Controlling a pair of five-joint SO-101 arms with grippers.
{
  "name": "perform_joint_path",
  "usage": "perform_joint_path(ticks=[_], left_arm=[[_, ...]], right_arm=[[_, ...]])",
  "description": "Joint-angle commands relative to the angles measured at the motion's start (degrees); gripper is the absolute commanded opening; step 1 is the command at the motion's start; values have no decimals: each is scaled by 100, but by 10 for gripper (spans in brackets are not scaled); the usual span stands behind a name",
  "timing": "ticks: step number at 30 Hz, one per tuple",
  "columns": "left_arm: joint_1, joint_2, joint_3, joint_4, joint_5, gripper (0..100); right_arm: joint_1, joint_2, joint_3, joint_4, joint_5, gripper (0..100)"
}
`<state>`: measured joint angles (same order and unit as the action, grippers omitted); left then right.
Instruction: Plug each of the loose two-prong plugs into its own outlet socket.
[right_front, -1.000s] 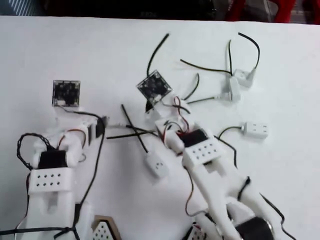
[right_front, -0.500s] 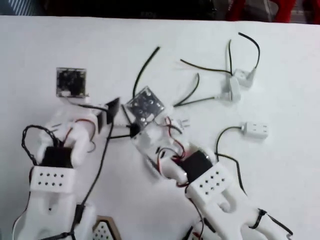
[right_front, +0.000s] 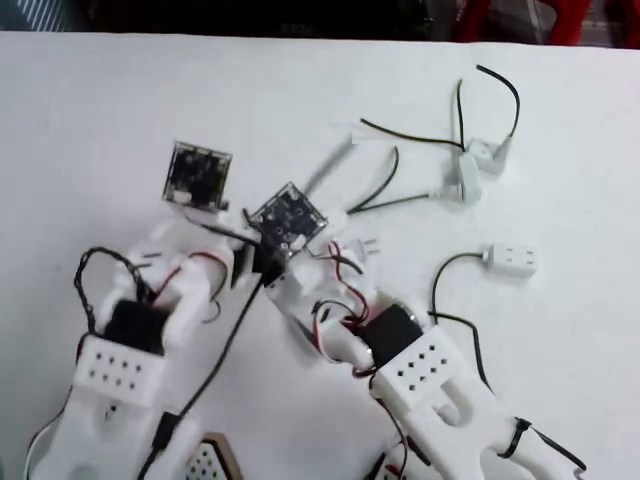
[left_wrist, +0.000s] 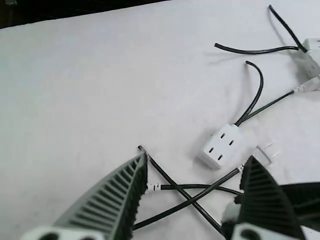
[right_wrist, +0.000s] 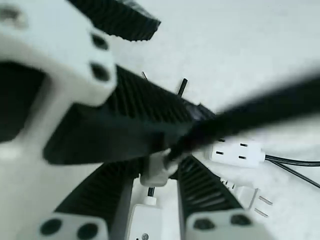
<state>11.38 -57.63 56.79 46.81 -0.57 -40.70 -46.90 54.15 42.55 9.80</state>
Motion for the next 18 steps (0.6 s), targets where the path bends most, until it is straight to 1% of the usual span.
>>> perform_joint_path(ticks=[1, 4, 9, 13, 18], left_arm=[[224, -699, -316, 316, 0, 297], [171, -1112, -316, 598, 0, 297], [-347, -1244, -193, 914, 18, 297], [-769, -1244, 360, 686, 35, 295], [-919, -1270, 879, 431, 44, 294]], right_arm=[[66, -119, -79, -31, -35, 17], [251, -119, -97, -31, -35, 17], [611, -4, -70, -321, -9, 17], [804, 822, -97, -1015, 26, 17], [1209, 2413, -237, -2413, 35, 17]])
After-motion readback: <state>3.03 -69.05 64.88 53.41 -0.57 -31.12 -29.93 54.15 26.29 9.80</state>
